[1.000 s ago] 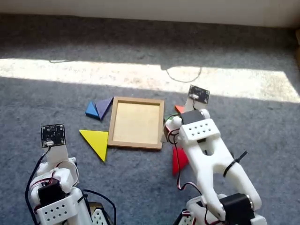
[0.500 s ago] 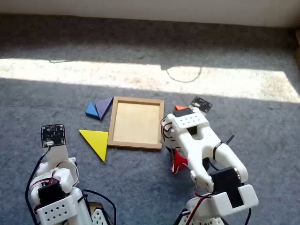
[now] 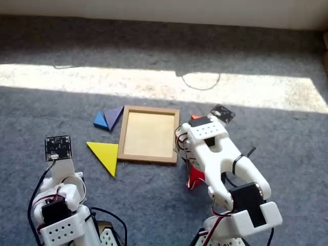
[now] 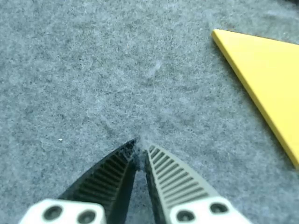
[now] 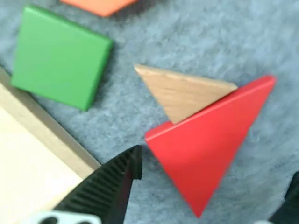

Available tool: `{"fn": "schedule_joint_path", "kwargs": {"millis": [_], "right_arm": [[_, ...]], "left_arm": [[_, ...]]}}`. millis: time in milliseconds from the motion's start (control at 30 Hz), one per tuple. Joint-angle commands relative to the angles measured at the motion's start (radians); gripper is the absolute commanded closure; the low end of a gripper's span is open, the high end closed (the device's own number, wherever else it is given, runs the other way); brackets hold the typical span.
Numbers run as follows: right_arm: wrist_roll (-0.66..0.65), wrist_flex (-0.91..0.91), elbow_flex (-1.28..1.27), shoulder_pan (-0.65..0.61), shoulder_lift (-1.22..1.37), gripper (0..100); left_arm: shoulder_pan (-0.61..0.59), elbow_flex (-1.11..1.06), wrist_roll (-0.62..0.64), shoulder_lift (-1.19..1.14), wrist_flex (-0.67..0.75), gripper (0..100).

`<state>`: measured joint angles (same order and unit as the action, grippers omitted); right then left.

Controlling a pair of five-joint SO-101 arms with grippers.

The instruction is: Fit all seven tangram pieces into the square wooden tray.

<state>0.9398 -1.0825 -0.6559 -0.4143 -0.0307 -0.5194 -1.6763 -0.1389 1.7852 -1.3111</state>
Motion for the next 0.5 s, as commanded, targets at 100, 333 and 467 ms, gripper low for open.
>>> {"fn": "schedule_joint_path", "kwargs": {"millis": [100, 333, 467], "right_arm": [[0.054, 0.119, 0.041, 0.038, -0.004, 55.1], [0.054, 0.116, 0.036, 0.062, -0.004, 55.2], [0.052, 0.113, -0.005, 0.064, -0.004, 55.2]], "left_arm": [[-0.015, -0.021, -0.002, 0.031, -0.008, 99], [-0.015, -0.021, -0.002, 0.031, -0.008, 99], [-0.015, -0.021, -0.002, 0.031, -0.008, 99]]}}
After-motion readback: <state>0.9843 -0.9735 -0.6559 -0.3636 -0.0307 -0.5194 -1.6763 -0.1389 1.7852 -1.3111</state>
